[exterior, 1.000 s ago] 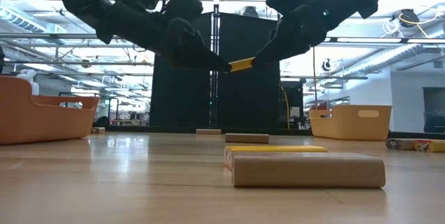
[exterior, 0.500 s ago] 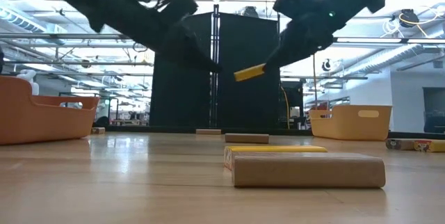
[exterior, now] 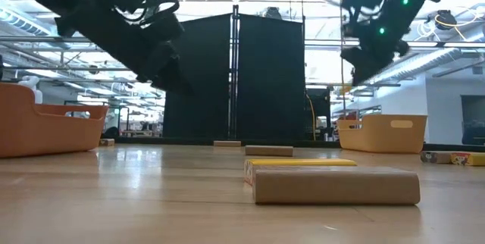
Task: Sort blocks
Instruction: Put the yellow block into the yellow bin
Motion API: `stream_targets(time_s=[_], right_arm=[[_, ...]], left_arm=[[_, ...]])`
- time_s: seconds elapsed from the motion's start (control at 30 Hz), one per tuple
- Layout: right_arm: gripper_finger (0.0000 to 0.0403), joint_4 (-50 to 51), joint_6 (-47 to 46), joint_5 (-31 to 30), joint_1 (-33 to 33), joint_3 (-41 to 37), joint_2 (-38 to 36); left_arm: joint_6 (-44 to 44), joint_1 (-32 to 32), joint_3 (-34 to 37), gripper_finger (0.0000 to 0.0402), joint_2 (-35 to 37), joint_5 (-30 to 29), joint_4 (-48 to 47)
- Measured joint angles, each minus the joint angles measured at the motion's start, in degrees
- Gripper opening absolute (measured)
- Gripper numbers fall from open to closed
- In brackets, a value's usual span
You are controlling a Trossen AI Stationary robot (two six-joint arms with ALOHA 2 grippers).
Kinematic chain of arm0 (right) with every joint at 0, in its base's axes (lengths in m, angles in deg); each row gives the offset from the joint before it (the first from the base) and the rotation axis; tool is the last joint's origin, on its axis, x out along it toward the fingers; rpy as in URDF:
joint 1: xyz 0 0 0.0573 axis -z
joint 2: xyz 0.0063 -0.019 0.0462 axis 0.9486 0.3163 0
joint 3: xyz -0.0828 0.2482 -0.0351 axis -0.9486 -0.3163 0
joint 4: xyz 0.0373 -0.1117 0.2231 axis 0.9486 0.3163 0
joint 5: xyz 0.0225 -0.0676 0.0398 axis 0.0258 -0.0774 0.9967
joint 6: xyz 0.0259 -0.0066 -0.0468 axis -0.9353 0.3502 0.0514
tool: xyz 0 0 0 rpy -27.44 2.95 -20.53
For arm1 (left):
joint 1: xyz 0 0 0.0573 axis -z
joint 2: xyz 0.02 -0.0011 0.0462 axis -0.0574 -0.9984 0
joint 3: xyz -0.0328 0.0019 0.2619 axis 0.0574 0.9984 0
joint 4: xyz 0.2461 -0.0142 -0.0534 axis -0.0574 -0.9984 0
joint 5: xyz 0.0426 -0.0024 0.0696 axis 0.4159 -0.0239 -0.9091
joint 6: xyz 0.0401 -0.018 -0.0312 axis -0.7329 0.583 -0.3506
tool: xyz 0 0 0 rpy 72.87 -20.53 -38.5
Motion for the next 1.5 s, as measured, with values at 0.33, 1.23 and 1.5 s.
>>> stream_targets(time_s=[0.33, 1.23, 1.5], right_arm=[[0.0131, 3.42, -1.7, 1.66, 10.73, -0.09, 4.03], [0.0206, -9.62, -1.72, 31.78, 7.76, -0.07, 4.11], [0.0206, -25.41, 7.42, 56.27, -6.57, -0.07, 4.11]], left_arm=[[-3.07, 0.09, 0.01, 0.0223, 0.0, 11.32, 13.55], [-4.06, 5.33, -0.24, 0.0223, -7.79, 23.38, 30.94], [-3.89, 9.39, -3.44, 0.0223, -11.27, 27.22, 31.13]])
